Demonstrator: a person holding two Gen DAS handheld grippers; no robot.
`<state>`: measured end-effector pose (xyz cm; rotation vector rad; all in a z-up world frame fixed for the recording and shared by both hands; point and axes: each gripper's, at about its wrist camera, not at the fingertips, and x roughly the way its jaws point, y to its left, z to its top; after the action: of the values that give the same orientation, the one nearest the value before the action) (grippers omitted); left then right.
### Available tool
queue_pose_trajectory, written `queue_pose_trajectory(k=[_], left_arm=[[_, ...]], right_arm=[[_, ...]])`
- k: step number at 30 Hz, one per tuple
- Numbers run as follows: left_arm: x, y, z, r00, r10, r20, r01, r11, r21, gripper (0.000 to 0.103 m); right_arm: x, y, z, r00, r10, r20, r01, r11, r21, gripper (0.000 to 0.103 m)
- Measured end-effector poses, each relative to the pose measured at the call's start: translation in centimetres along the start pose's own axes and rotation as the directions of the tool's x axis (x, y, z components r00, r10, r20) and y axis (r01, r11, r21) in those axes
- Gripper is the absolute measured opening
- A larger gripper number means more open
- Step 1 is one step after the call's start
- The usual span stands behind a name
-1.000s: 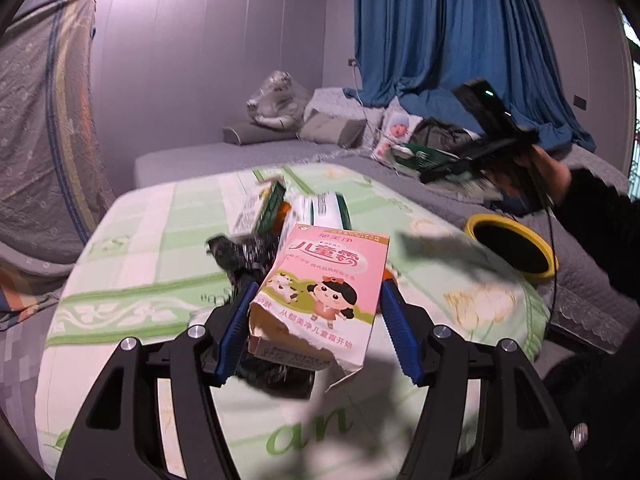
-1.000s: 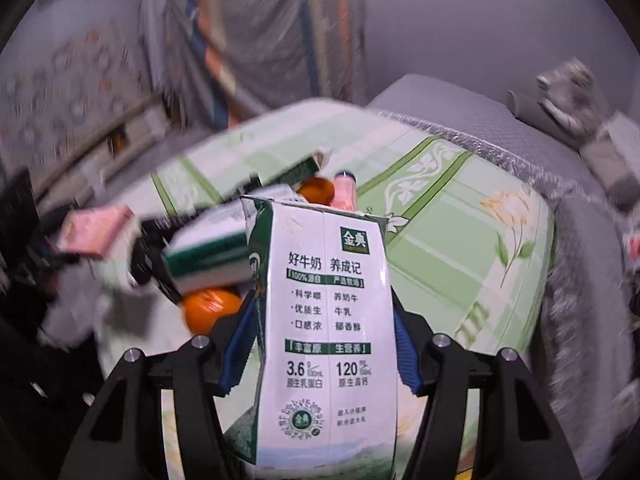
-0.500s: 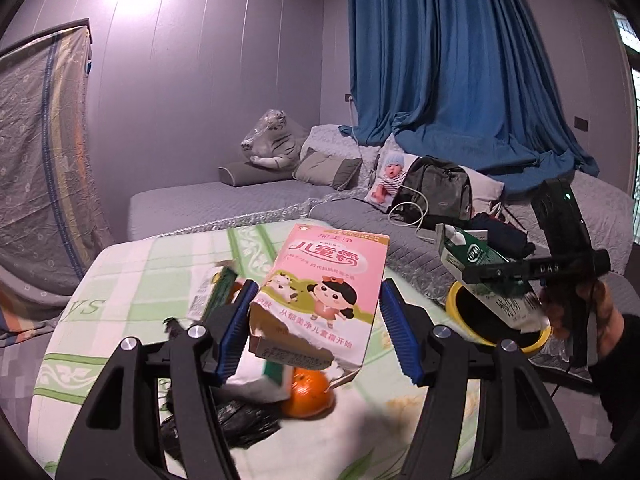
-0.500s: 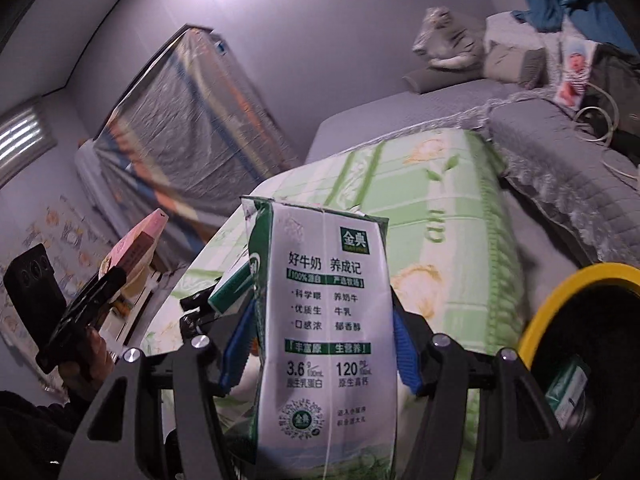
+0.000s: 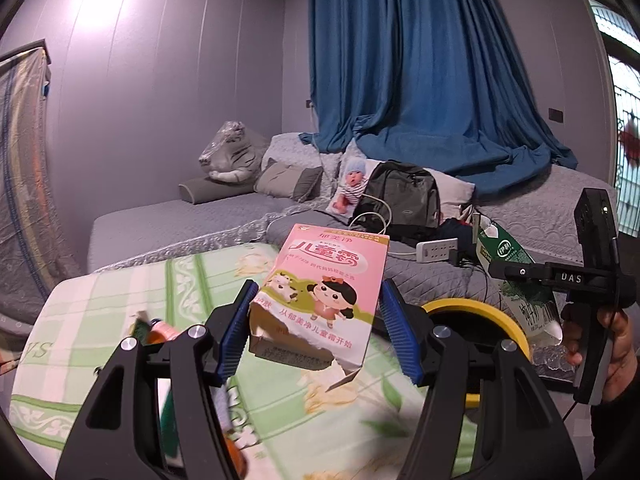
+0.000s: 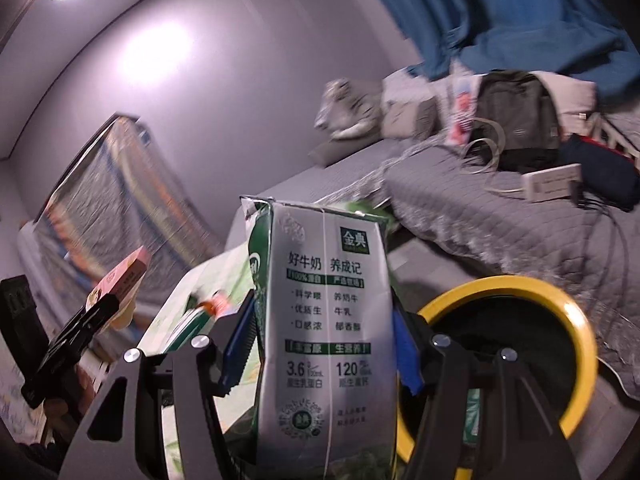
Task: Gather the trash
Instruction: 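Carry the milk carton and pink box over the bin and release them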
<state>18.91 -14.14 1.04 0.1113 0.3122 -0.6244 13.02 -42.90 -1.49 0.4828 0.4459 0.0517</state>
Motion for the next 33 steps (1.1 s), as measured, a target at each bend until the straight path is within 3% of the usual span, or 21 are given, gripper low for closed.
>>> queue_pose_trajectory(k=[9, 16, 28, 33], left_arm=[[5.0, -5.4, 1.3, 0.995, -0.097, -0.007, 0.098, 0.994, 0.040, 0.059], [8.1, -9.3, 1.3, 0.986, -0.161, -0.042, 0.164, 0.985, 0.063, 0.059], [14.3, -12.9, -1.3, 0.972, -0.181, -0.148, 0.192, 0.980, 0.061, 0.059], [17.6, -13.9, -2.4, 0.952, -0.205, -0.227, 0.217, 0.976, 0.029, 0.059]], right_arm=[[-2.0, -6.5, 0.0, 0.989, -0.134, 0.059, 0.129, 0.988, 0.090, 0.057], [-1.9, -9.9, -0.6, 0.980, -0.193, 0.049, 0.185, 0.975, 0.126, 0.057], [0.3, -14.7, -2.6, 0.965, -0.258, -0.048, 0.262, 0.933, 0.247, 0.057], [1.3, -16.7, -3.5, 0.952, -0.288, -0.102, 0.305, 0.907, 0.291, 0.057]])
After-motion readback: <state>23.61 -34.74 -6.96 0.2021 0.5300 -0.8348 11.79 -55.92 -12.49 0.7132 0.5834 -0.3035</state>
